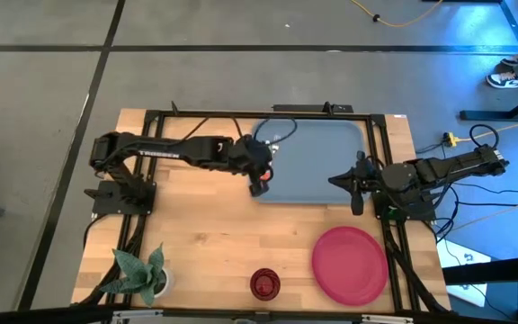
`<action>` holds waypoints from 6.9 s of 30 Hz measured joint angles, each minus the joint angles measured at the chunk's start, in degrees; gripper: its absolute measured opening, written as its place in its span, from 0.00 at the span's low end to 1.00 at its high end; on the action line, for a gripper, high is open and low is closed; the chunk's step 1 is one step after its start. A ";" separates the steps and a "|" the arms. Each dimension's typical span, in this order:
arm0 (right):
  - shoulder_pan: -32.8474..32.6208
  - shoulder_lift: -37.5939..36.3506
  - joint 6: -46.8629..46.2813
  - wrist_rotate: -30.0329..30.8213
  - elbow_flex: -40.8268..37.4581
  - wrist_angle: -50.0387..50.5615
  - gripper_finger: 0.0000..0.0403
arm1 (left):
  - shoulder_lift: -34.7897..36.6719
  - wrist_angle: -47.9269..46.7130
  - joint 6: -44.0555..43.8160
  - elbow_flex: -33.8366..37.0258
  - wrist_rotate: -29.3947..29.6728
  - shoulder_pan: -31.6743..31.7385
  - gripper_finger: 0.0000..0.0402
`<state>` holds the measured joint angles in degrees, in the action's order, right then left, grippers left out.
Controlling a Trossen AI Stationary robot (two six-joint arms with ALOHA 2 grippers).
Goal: Pick and place plate/cup/fork/spoon on tray
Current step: Put the red plate to the right side of the orange fork on the blue tray
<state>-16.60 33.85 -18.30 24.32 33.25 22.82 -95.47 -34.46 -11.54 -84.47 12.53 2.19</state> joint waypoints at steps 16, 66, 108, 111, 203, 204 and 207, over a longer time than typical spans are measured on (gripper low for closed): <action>0.00 11.67 -10.21 4.35 15.51 23.13 0.02 | 7.63 -14.14 0.82 1.39 3.30 -3.77 0.07; -0.04 27.42 -20.44 -19.90 22.92 26.59 0.02 | 47.59 -11.28 -3.33 31.41 6.51 -5.28 0.07; -1.70 52.33 4.95 -31.97 22.87 36.24 0.13 | 47.59 -9.38 -2.94 31.39 2.86 -5.26 0.07; -1.70 53.29 5.96 -31.98 22.87 35.14 0.13 | 47.59 -9.39 -2.94 31.39 2.86 -5.26 0.07; 21.75 43.72 12.55 -22.43 21.36 36.46 0.02 | 47.57 -10.05 -2.83 31.39 2.60 -5.26 0.07; 23.20 43.24 12.62 -21.99 21.36 36.50 0.02 | 47.57 -10.09 -2.84 31.39 2.60 -5.27 0.07; 27.65 42.41 12.66 -21.10 21.36 35.87 0.02 | 47.57 -10.10 -2.83 31.39 2.60 -5.27 0.07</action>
<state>11.05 76.26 -5.63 3.22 54.61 58.69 -47.90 -44.56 -14.37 -53.08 15.14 -3.08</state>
